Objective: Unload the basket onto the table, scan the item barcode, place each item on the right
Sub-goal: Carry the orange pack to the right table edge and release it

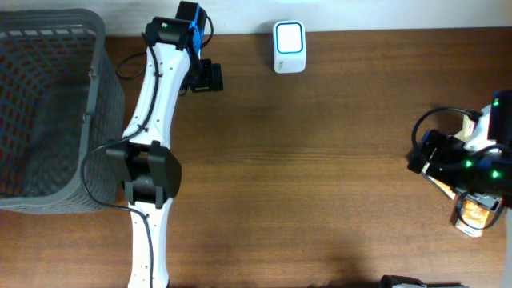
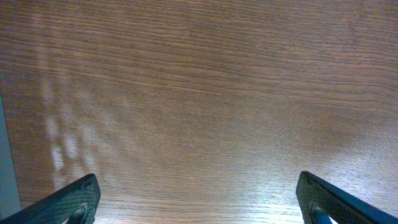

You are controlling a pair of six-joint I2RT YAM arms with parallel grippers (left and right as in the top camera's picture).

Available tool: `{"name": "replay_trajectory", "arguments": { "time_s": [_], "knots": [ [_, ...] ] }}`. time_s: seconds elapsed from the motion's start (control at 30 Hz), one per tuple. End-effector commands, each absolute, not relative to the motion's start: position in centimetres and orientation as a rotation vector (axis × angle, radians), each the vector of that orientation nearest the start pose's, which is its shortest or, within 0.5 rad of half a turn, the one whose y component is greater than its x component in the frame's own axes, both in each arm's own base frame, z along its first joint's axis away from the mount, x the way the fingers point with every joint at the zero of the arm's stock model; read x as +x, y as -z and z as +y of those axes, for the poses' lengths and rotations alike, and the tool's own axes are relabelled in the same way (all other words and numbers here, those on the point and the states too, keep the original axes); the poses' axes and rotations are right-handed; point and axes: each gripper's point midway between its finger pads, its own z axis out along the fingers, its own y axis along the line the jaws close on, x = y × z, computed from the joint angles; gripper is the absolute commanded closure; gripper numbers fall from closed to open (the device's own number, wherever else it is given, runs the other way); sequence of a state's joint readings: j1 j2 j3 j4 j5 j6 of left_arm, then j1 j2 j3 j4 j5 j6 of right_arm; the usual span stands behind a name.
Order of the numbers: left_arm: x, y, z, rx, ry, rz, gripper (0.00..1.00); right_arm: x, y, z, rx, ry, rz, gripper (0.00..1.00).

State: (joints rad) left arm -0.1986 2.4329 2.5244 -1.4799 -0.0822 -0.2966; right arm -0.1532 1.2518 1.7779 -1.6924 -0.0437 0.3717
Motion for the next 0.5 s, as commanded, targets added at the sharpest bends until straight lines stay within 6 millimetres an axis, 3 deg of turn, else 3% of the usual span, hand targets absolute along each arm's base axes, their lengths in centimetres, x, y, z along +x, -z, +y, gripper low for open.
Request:
{"name": "replay_trajectory", "arguments": {
  "time_s": [0.0, 0.27, 0.47],
  "knots": [
    [49.6, -13.4, -8.3, -0.179, -0.035, 2.926, 0.01, 21.6, -30.7, -2.3, 0.687, -0.126, 2.687, 0.02],
    [49.6, -13.4, -8.3, -0.179, -0.035, 2.926, 0.01, 21.7, -30.4, -0.6, 0.663, -0.252, 2.711, 0.02],
    [49.6, -13.4, -8.3, -0.179, -0.035, 2.926, 0.01, 21.2, -26.6, 0.4, 0.563, -0.173, 2.795, 0.02]
  ]
}}
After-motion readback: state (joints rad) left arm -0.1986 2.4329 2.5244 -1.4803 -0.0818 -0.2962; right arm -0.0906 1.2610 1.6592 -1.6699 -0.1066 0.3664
